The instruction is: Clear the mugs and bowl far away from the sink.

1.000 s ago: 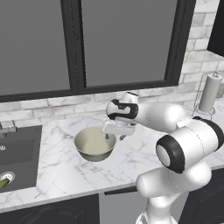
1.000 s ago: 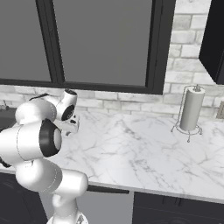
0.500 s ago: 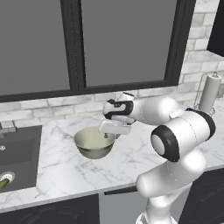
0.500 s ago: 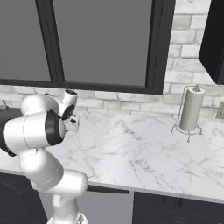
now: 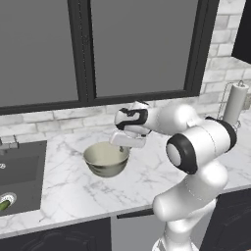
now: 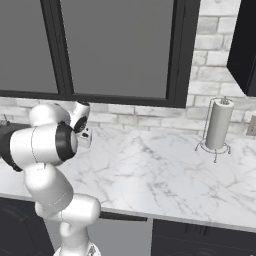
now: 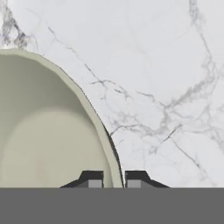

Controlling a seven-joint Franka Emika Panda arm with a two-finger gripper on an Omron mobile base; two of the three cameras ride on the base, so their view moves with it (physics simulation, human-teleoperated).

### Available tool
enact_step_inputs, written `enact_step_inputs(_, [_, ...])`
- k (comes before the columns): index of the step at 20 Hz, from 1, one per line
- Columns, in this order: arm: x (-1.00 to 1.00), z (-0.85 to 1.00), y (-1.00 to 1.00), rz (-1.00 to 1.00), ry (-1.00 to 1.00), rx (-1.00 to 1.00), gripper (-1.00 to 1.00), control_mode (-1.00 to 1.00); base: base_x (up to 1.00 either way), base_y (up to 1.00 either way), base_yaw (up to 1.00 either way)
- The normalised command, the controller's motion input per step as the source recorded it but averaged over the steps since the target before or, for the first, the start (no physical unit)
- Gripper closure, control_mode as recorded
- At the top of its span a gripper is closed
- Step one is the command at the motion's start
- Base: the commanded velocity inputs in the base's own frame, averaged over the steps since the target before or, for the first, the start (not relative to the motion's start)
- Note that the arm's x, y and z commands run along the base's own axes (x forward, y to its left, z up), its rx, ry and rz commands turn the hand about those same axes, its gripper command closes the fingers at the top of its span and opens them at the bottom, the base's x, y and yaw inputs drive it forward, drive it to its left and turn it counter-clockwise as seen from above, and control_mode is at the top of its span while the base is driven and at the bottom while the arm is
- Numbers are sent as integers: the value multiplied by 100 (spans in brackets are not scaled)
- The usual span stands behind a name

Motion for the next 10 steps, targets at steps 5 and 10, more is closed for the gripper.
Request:
enact_step_inputs(5, [-6,32,2,-4,8,0,100,-100,0,0,0])
enact_step_inputs(10, [-25,72,0,-48,-20,2,100,-100,0,0,0])
